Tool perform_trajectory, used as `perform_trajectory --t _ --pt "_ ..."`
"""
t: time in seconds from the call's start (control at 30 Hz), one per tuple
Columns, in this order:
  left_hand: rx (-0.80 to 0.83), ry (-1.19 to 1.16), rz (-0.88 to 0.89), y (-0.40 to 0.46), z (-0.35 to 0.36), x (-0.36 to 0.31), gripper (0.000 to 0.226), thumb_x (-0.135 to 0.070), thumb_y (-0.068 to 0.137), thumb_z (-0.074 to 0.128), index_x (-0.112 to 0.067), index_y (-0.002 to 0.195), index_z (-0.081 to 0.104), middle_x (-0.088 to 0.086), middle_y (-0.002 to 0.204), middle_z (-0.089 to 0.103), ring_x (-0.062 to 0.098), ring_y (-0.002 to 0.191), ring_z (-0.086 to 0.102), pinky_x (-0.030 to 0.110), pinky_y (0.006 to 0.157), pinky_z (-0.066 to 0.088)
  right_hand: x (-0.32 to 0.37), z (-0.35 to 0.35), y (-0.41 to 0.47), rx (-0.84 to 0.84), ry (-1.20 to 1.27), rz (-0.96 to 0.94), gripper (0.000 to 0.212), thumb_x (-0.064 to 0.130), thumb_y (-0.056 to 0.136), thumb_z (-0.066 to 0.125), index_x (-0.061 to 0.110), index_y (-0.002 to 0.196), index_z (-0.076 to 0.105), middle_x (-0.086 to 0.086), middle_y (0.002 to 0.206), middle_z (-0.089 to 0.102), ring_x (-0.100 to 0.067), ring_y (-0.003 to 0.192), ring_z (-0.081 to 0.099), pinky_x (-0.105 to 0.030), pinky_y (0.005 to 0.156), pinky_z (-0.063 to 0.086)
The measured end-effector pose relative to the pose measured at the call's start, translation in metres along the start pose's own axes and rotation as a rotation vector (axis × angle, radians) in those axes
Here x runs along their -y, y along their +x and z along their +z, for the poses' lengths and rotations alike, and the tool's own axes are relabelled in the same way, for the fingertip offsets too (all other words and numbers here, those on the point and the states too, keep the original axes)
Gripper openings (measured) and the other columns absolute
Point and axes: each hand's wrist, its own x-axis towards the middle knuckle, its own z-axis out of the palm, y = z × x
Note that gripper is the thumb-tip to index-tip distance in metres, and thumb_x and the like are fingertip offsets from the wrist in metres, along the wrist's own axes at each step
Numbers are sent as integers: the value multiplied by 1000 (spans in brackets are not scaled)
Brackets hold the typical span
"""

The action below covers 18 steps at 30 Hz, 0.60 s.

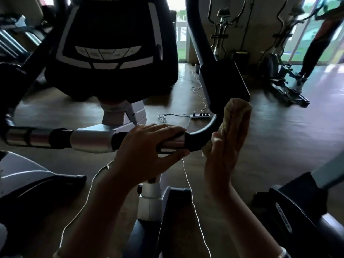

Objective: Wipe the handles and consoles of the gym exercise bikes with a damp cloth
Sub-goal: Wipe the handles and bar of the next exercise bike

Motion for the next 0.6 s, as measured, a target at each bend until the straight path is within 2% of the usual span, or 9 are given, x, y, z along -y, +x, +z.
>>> perform_trajectory --t 0.03,0.13,0.2,0.27,0.33,0.37,0.4,0.53,0.6 --pt "4 2 13 -1 -3 3 50 -57 81 61 -26 120 65 -12 109 71 4 91 68 32 78 57 0 1 -1 -30 -31 4 61 7 86 35 -5 146 27 -16 158 12 -27 150 7 -47 123 9" --pt "15 -12 19 -4 -8 12 50 -57 81 58 -29 122 64 -13 111 70 6 93 68 37 79 56 11 12 -14 -79 -38 30 57 9 86 36 6 143 33 -8 156 25 -15 148 16 -48 122 13" --pt "24 -16 26 -7 -10 18 50 -58 81 58 -30 123 63 -14 114 69 7 96 67 38 81 56 15 16 -27 -15 -94 -67 54 9 86 36 1 139 42 -12 153 34 -28 145 25 -55 117 21" --pt "24 -32 32 -9 -11 22 50 -57 81 59 -31 123 63 -14 114 69 6 98 67 36 82 55 14 11 -25 36 -173 -134 53 9 87 35 -5 136 47 -17 148 39 -26 143 29 -45 118 25" --pt "9 -42 43 -10 -12 25 49 -55 80 61 -30 122 64 -13 114 70 6 98 67 35 81 55 12 8 -14 16 -200 -124 52 9 87 36 -7 135 48 -16 145 40 -9 143 27 -27 119 22" --pt "2 -44 48 -11 -13 27 49 -54 80 62 -29 122 64 -13 113 70 6 98 67 35 81 55 13 8 -12 2 -209 -112 52 9 87 36 -6 135 49 -16 144 41 -6 141 27 -23 117 21" --pt "-4 -45 50 -12 -14 28 49 -53 80 62 -28 121 64 -12 113 70 6 98 67 36 80 55 15 10 -13 1 -224 -100 52 10 86 37 -4 135 50 -16 144 42 -9 141 29 -26 117 23" --pt "-39 -31 40 -16 -20 34 50 -56 78 59 -29 119 66 -12 110 71 6 95 66 33 79 56 25 14 -30 100 -347 -179 52 14 85 38 2 132 56 -14 144 46 -32 140 35 -50 114 28" --pt "-41 -21 41 -19 -23 36 52 -58 78 59 -28 119 65 -11 109 71 8 94 67 35 79 56 28 9 -26 174 -417 -216 51 15 85 38 4 131 58 -13 142 50 -33 139 37 -49 111 30"
